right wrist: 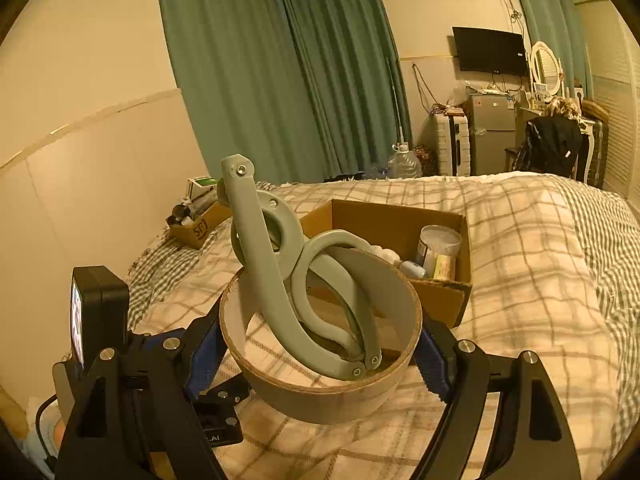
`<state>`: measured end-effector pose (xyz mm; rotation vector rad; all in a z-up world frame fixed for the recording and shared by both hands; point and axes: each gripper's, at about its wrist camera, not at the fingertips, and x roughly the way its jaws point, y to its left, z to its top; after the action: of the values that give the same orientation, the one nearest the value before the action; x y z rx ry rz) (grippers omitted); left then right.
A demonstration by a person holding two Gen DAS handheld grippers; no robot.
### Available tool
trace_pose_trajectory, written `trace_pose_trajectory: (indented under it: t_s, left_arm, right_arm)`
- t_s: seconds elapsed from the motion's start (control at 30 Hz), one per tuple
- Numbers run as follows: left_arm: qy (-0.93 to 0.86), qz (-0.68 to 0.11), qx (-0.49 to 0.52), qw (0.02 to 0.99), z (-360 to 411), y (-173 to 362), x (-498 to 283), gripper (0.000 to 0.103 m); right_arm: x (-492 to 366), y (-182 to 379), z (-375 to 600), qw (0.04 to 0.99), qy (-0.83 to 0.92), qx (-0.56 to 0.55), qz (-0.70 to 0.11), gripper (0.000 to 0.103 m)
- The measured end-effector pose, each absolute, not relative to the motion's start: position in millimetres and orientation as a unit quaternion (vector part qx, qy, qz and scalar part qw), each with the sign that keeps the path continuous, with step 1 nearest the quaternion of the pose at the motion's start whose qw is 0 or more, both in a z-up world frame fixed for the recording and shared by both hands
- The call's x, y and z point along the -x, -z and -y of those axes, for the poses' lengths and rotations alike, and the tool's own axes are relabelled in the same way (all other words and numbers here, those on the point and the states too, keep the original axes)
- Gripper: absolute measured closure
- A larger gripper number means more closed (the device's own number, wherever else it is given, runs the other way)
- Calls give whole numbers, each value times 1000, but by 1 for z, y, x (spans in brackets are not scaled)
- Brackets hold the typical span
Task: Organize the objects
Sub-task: 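Carry the tape roll over the cardboard box and open the right gripper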
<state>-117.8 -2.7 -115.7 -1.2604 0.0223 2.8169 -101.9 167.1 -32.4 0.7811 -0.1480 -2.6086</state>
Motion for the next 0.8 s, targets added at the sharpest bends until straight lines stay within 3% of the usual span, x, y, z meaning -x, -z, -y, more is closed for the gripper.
trace_pose_trajectory:
  t_s: [0.33, 0.6, 0.8]
  left_arm:
    - [-931, -13, 364, 27, 1, 82, 137, 0]
    - [-958, -27, 284, 34, -7, 21, 184, 0]
    - [-966, -16, 257, 32, -11, 14, 238, 0]
  right_arm:
    - [120, 6, -168, 181, 945, -272, 7, 23]
    - [177, -24, -168, 155, 952, -265, -6, 23]
    - [237, -25, -170, 127, 948, -293, 3, 23]
